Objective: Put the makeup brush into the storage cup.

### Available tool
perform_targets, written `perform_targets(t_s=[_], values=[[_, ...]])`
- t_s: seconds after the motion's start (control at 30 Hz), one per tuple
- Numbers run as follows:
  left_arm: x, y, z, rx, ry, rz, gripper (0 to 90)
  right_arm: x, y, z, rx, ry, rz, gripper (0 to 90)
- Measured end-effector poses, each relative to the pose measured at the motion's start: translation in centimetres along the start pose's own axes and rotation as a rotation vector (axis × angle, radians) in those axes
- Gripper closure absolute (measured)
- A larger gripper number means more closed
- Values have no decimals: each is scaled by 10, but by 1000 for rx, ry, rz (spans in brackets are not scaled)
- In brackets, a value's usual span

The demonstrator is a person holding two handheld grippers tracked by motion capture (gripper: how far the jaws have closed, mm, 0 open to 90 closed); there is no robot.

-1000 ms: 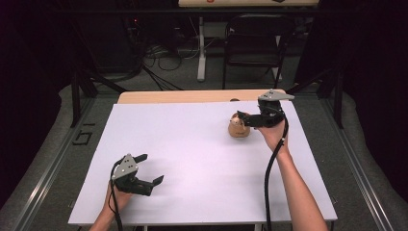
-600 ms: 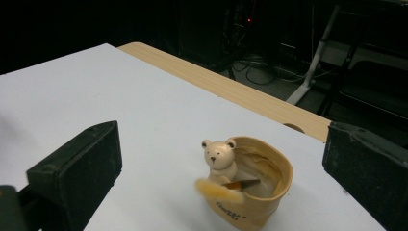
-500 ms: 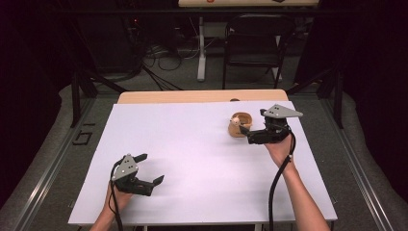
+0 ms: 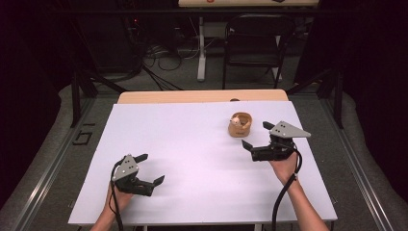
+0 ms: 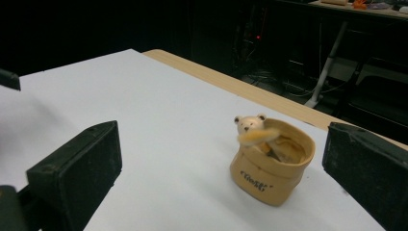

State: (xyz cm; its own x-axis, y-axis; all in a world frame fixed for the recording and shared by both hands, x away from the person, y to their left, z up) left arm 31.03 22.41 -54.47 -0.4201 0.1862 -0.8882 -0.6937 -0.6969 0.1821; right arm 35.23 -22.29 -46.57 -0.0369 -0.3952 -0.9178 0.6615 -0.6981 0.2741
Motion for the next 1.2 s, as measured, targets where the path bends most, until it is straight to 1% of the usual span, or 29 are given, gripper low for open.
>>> perform_targets(t_s=[0.03,0.07,0.13,0.2,0.27,0.37,0.47,0.57,0.6,0.67,0.73,0.9,1.0,1.07,1.13,1.2], values=[[0,0,0,-1,1,0,0,2,-3,1,5,9,1,0],[0,1,1,-15,4,7,0,4,-5,3,1,-1,5,0],[0,0,1,-15,6,7,0,7,-9,6,6,6,7,0],[0,0,1,-2,1,3,0,11,-12,10,9,0,15,0],[0,0,1,-1,0,3,0,12,-13,12,13,-3,15,0],[0,0,1,-1,0,1,0,20,-20,18,18,8,13,0],[0,0,0,4,1,0,0,25,-25,21,20,0,29,0],[0,1,1,-11,7,7,0,28,-30,24,19,-5,38,0],[0,0,1,4,10,9,0,29,-32,25,19,-2,39,0],[0,0,1,4,9,8,0,32,-34,27,23,-6,44,0],[0,0,1,6,9,7,0,35,-36,29,25,1,42,0],[0,-1,1,2,5,3,0,41,-41,31,18,-11,50,0],[1,-1,2,4,-1,-3,0,45,-43,34,13,1,41,0],[1,-1,2,6,5,-5,0,46,-43,36,9,12,33,0],[1,0,3,0,-1,-6,0,47,-44,37,5,12,29,0],[2,-1,4,6,7,-7,0,50,-47,38,1,3,34,0]])
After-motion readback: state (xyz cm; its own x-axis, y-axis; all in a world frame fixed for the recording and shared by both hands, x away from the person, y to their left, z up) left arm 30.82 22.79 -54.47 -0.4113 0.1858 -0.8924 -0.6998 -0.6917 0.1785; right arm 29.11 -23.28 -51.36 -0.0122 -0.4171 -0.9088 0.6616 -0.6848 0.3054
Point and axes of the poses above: each handheld gripper's, and its own axes: z roughly backward along the jaws, x roughly out of its underside, y roughly to its right, the point moved 1 cm from there along -z, roughly forward along the jaws, and after that the axes turned 14 degrees about z, right-handed, at the moved point
